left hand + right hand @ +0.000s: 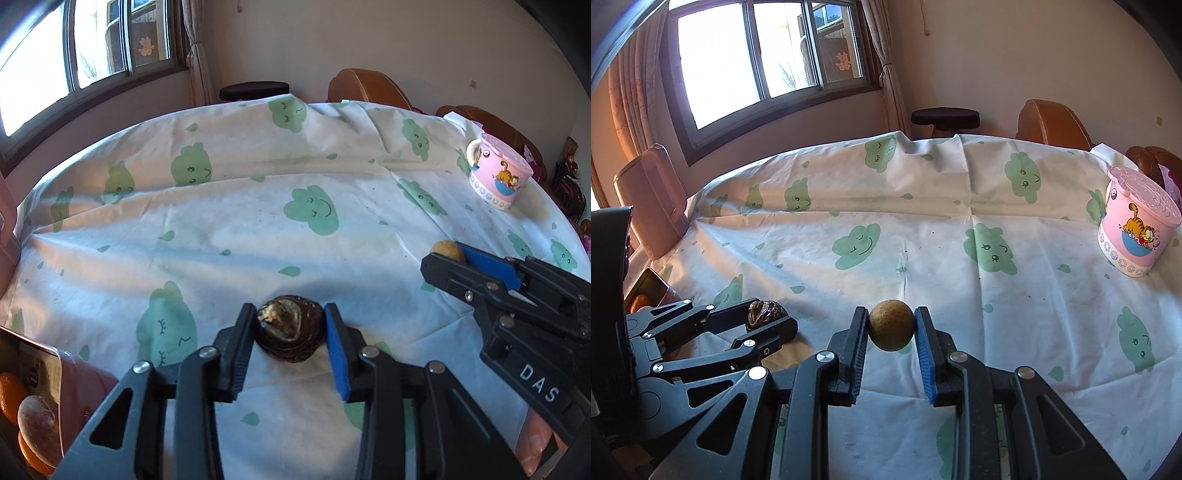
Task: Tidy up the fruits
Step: 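Carry the tan fruit and brown piece in both grippers over the gold tin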
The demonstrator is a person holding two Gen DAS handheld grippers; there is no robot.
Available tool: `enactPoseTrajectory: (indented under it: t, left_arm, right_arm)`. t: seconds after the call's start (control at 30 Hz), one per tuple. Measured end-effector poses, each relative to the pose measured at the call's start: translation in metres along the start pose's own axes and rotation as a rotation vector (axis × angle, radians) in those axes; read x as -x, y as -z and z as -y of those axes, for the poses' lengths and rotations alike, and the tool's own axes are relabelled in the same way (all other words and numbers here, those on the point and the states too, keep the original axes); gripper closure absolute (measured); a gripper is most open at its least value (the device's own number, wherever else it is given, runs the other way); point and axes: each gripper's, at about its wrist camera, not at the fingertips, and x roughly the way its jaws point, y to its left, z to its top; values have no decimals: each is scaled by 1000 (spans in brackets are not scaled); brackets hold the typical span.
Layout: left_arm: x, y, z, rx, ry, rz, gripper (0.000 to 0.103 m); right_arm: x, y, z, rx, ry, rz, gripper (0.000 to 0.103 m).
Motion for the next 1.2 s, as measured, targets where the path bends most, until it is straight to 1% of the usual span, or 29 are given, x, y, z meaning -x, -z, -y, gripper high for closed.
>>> enactPoseTrajectory:
  t: [0.13,0.23,0.57,0.73,1.2]
  left_arm:
    - [8,0,-3,13,6,41,64]
    - [16,1,-5,21,-4,78,64]
    - [31,2,-7,28,-16,161,64]
    - [36,3,-6,26,-24,192,64]
    - [49,7,-3,18,-51,260,64]
  right_arm:
    - [5,1,-2,9,0,25,76]
    - [9,2,-4,18,4,46,76]
    - [23,2,-4,18,6,120,76]
    - [31,3,-9,41,22,160,76]
    - [39,6,-10,51,39,211,76]
